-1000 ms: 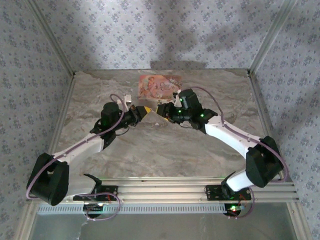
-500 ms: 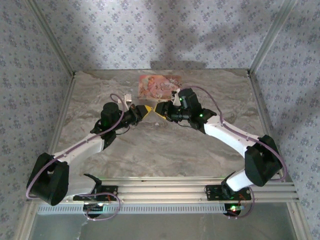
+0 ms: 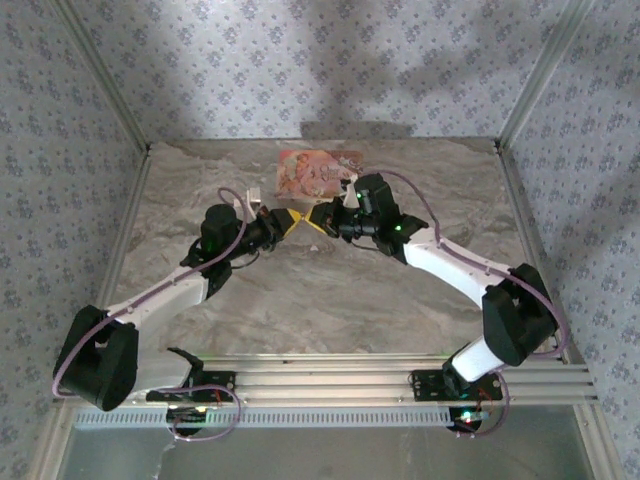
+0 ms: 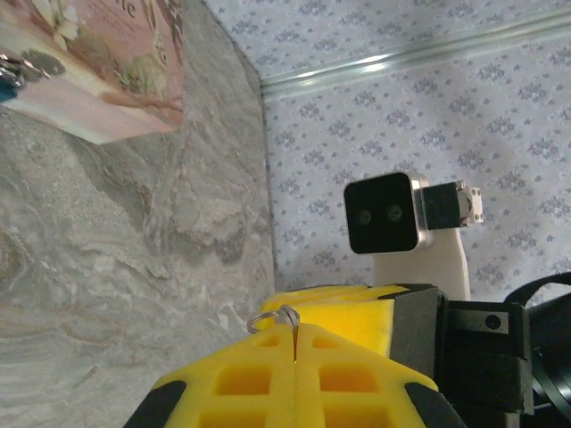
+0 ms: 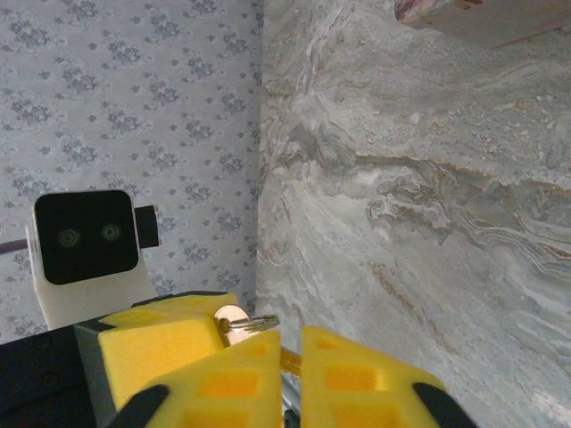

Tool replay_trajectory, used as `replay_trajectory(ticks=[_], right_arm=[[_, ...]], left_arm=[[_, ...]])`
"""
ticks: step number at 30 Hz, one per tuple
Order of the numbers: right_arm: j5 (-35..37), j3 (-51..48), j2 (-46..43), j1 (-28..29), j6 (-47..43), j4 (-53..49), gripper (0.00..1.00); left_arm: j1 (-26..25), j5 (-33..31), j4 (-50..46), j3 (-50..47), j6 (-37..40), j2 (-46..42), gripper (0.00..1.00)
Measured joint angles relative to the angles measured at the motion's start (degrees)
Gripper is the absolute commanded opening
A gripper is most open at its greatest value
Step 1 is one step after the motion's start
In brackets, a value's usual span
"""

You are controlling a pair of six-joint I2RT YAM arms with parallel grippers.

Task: Unlock a padlock with a key

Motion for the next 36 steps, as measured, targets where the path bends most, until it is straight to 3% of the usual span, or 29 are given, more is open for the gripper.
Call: replay_trajectory(ticks=[10, 12, 16, 18, 23, 28, 36], right_arm=[[-0.42, 0.50, 0.22, -0.22, 0.55, -0.07, 0.00], [-0.44, 0.70, 0.22, -0.26, 0.20, -1.36, 0.00], [-0.46, 3.93, 0.20, -0.74, -2.32, -10.03, 0.00], [-0.44, 6.14, -0.09, -1.86, -4.11, -15.02, 0.00], [-0.15, 6.97, -3.80, -5.51, -6.99, -24.72, 0.00], [0.70, 7.58, -7.02, -6.62, -8.76, -32.35, 0.00], [1.42, 7.65, -6.21, -6.40, -9.99, -36.63, 0.00]], left_arm=[[0.22, -0.42, -0.42, 0.00, 0.57, 0.00, 0.02], [0.22, -0.35, -1.36, 0.09, 2.69, 0.00, 0.19], [-0.26, 1.36, -6.86, 0.83, 9.73, 0.00, 0.42], [-0.72, 1.62, -10.95, 1.81, 15.15, -0.15, 0.49], [-3.37, -3.58, -19.30, 3.13, 31.67, -4.39, 0.51], [-10.93, -10.75, -19.34, 3.15, 56.02, -10.12, 0.59], [-15.28, -12.39, -20.61, 6.62, 84.59, -2.51, 0.60]])
